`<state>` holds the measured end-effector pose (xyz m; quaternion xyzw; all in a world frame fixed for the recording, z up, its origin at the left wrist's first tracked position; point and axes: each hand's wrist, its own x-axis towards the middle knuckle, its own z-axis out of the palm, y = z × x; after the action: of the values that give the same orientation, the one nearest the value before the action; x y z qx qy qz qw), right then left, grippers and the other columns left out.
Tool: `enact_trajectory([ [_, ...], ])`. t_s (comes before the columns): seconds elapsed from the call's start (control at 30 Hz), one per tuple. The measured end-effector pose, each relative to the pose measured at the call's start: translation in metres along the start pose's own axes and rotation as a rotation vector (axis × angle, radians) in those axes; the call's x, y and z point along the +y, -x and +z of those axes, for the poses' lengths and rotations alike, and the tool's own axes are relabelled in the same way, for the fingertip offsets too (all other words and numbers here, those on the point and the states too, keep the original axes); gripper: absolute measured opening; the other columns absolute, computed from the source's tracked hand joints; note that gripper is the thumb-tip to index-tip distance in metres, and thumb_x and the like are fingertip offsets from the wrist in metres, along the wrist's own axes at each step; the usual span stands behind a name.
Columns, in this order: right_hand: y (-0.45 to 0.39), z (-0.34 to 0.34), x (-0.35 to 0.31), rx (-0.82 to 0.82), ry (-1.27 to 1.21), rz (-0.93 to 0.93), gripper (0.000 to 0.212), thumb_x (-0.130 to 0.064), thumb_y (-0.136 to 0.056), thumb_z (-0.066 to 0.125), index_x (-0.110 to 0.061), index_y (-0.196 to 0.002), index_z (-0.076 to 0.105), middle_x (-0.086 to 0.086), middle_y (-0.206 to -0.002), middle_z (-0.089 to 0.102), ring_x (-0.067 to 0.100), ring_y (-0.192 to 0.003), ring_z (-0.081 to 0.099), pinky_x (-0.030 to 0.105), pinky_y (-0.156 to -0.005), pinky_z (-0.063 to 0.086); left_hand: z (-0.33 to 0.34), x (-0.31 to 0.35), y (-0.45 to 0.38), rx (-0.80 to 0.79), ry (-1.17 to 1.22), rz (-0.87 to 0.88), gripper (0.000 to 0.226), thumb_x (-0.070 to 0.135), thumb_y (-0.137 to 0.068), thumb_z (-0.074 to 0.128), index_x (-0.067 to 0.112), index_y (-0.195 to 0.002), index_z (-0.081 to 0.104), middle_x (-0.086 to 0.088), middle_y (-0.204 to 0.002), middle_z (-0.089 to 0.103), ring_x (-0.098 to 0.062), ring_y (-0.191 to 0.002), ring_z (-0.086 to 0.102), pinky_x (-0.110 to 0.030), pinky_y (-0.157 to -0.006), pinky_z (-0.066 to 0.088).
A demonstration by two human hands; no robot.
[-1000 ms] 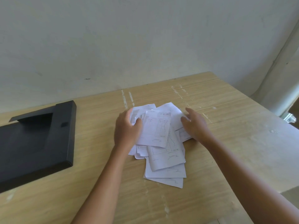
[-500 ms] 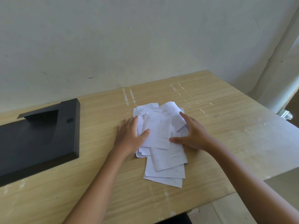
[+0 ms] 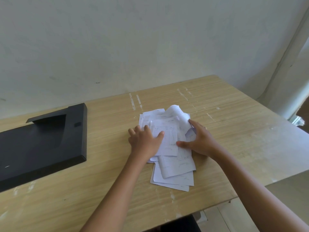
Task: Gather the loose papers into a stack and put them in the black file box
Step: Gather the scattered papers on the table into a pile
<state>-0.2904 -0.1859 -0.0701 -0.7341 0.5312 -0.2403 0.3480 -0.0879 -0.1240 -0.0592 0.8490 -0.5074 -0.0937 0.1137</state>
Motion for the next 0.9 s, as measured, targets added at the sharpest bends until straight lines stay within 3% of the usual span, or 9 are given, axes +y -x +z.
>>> enact_trajectory([
  [0.1, -0.001, -0.001, 0.003, 0.011, -0.006, -0.011, 0.117, -0.041, -0.062, 0.095, -0.017, -0.157, 0.030, 0.004, -0.157, 0.039, 0.023, -0.144, 0.036, 0.040, -0.118, 0.032, -0.003, 0.006, 0.000, 0.010, 0.032, -0.032, 0.075, 0.069, -0.093, 0.054, 0.015, -0.145, 0.047, -0.015, -0.148, 0.045, -0.041, -0.135, 0.034, -0.047, -0.107, 0.037],
  [0.2, -0.001, 0.000, 0.004, 0.022, 0.000, -0.020, 0.119, -0.039, -0.061, 0.096, -0.017, -0.157, 0.030, 0.004, -0.158, 0.038, 0.024, -0.145, 0.034, 0.039, -0.118, 0.031, -0.012, 0.007, -0.008, -0.028, 0.156, -0.134, 0.088, 0.066, -0.083, 0.074, 0.010, -0.143, 0.043, -0.017, -0.145, 0.046, -0.042, -0.134, 0.044, -0.044, -0.104, 0.042],
  [0.27, -0.001, 0.001, 0.004, 0.030, -0.007, -0.022, 0.120, -0.040, -0.061, 0.096, -0.016, -0.158, 0.030, 0.004, -0.158, 0.037, 0.024, -0.146, 0.033, 0.037, -0.117, 0.030, -0.020, 0.006, -0.015, -0.058, 0.215, -0.181, 0.097, 0.062, -0.075, 0.084, 0.006, -0.141, 0.042, -0.017, -0.145, 0.049, -0.037, -0.135, 0.048, -0.041, -0.104, 0.044],
  [0.37, -0.001, 0.003, 0.005, 0.042, -0.013, -0.023, 0.121, -0.041, -0.060, 0.096, -0.016, -0.158, 0.030, 0.004, -0.159, 0.037, 0.024, -0.146, 0.032, 0.038, -0.118, 0.029, -0.030, 0.006, -0.023, -0.113, 0.234, -0.184, 0.092, 0.056, -0.068, 0.092, 0.003, -0.132, 0.051, -0.010, -0.134, 0.062, -0.030, -0.127, 0.060, -0.039, -0.100, 0.052],
  [0.47, -0.002, 0.004, 0.004, 0.048, -0.014, -0.025, 0.121, -0.042, -0.060, 0.096, -0.016, -0.158, 0.030, 0.004, -0.158, 0.037, 0.025, -0.146, 0.032, 0.038, -0.117, 0.029, -0.036, 0.007, -0.028, -0.151, 0.247, -0.195, 0.088, 0.054, -0.066, 0.094, 0.005, -0.128, 0.055, -0.006, -0.127, 0.066, -0.026, -0.120, 0.065, -0.039, -0.100, 0.055],
  [0.6, -0.002, 0.004, 0.005, 0.051, -0.013, -0.039, 0.121, -0.042, -0.060, 0.096, -0.016, -0.158, 0.029, 0.006, -0.158, 0.037, 0.026, -0.146, 0.031, 0.041, -0.119, 0.028, -0.033, 0.008, -0.027, -0.178, 0.279, -0.168, 0.090, 0.056, -0.067, 0.092, 0.009, -0.134, 0.054, -0.004, -0.131, 0.065, -0.027, -0.124, 0.062, -0.042, -0.106, 0.050],
  [0.73, -0.001, 0.006, 0.009, 0.079, -0.014, -0.072, 0.120, -0.043, -0.062, 0.094, -0.016, -0.158, 0.028, 0.006, -0.159, 0.036, 0.027, -0.147, 0.030, 0.042, -0.120, 0.026, -0.026, 0.001, -0.021, -0.060, 0.431, -0.027, 0.083, 0.046, -0.069, 0.093, 0.019, -0.136, 0.049, 0.003, -0.125, 0.066, -0.026, -0.113, 0.065, -0.042, -0.093, 0.055],
  [0.9, -0.001, 0.010, 0.008, 0.101, 0.010, -0.108, 0.115, -0.049, -0.069, 0.088, -0.017, -0.159, 0.025, -0.001, -0.162, 0.037, 0.017, -0.152, 0.027, 0.042, -0.127, 0.000, -0.027, -0.010, -0.022, -0.108, 0.786, -0.031, 0.086, 0.024, -0.079, 0.088, 0.038, -0.146, 0.037, 0.006, -0.130, 0.062, -0.019, -0.107, 0.065, -0.045, -0.091, 0.058],
])
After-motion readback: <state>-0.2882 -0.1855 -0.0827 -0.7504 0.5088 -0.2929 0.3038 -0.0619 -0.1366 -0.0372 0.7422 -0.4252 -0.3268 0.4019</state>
